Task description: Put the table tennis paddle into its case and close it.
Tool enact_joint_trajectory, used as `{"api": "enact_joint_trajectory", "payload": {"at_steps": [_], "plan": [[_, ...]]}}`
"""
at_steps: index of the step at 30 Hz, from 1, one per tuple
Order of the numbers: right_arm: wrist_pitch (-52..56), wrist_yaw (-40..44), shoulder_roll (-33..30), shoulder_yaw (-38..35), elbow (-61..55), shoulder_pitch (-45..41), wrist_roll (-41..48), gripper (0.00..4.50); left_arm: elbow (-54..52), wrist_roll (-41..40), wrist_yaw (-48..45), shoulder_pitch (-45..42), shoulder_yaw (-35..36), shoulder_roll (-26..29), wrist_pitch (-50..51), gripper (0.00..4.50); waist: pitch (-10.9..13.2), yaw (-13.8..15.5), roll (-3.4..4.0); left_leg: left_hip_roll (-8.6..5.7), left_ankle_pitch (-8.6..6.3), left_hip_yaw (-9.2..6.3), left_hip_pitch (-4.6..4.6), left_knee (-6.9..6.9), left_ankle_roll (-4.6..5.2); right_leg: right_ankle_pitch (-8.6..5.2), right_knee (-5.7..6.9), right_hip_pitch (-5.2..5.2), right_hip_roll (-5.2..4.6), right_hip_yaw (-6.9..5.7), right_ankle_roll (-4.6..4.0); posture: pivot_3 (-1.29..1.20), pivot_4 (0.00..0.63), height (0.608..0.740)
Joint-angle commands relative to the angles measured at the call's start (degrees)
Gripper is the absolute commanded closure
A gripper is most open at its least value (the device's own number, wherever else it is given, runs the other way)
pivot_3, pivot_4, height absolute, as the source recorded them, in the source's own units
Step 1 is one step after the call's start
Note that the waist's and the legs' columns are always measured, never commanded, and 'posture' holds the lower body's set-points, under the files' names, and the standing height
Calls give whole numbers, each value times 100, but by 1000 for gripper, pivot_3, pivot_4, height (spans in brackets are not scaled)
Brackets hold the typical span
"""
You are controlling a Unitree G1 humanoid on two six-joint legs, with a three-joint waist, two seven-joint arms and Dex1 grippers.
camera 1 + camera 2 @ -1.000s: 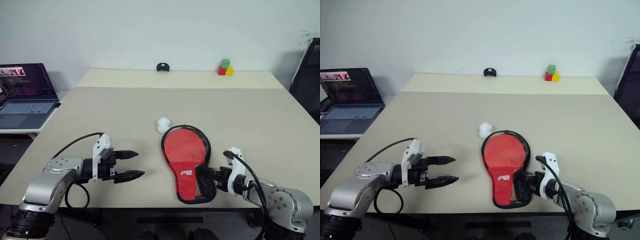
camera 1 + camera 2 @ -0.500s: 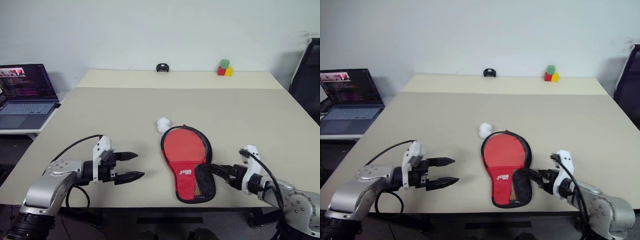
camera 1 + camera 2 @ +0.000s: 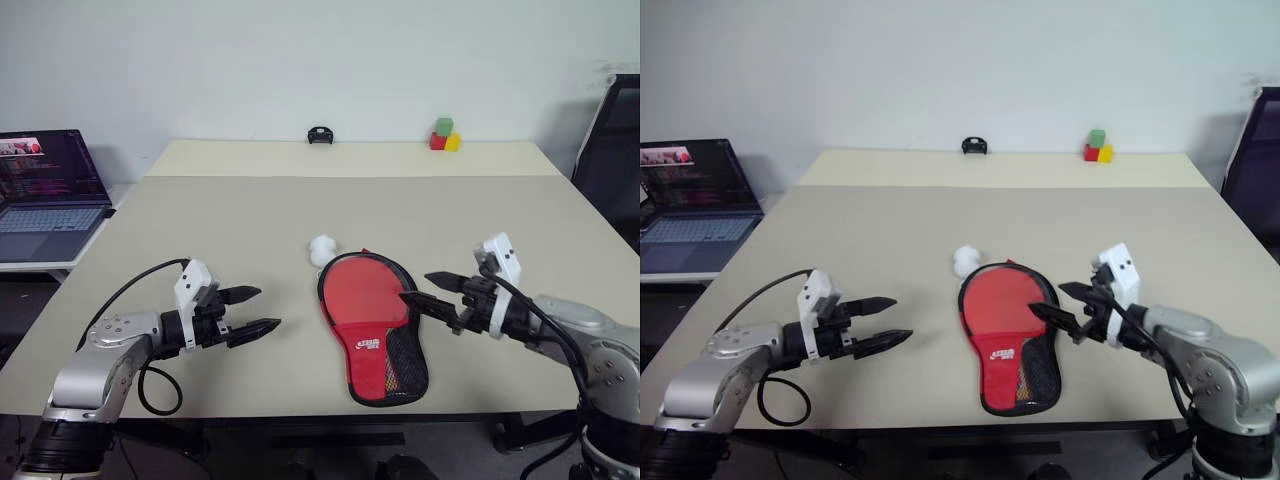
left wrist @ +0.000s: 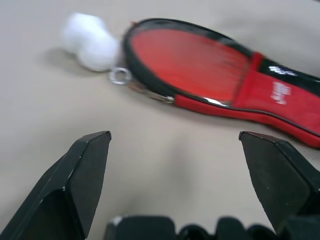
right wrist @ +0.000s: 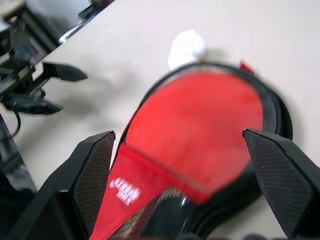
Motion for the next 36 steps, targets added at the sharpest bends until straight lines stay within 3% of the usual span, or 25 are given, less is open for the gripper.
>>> {"api": "enact_joint_trajectory", "payload": {"at_steps": [1, 11, 19, 30, 36], "plan": [[-782, 283, 3, 692, 505, -464, -323, 13, -16, 91, 452, -99, 339, -119, -204, 0, 0, 2, -1, 1, 0, -1, -1, 0, 0, 0, 0, 0, 0, -1, 0, 0, 150, 740], [-2423, 514, 679, 2249, 2360, -974, -1480, 13, 49, 225, 959, -220, 467, -145, -187, 0, 1, 20, -3, -2, 0, -3, -9, 3, -1, 1, -4, -5, -5, -3, -1, 0, 150, 740], [-2955, 128, 1030, 2277, 3265, -994, -2150, 13, 853, 556, 1186, -1337, 11, -374, -105, 0, 1, 50, -3, -9, 2, -6, -12, 6, -4, 1, 0, -7, -7, -8, -1, 0, 150, 740], [-2865, -122, 1285, 2103, 3094, -779, -2209, 13, 3812, 1364, 589, -3677, -926, -1360, -994, 0, 0, 9, -5, -11, 12, -6, -14, 7, -19, 1, 2, -11, 2, -11, -1, 0, 150, 740], [-2736, -309, 1455, 2004, 2873, -590, -2171, 13, 6031, 2083, 1114, -4847, -1129, -1993, -1792, 0, 0, 15, -8, -11, 12, -3, -18, 8, -18, 1, 2, -15, 5, -17, 0, 0, 150, 740]]}}
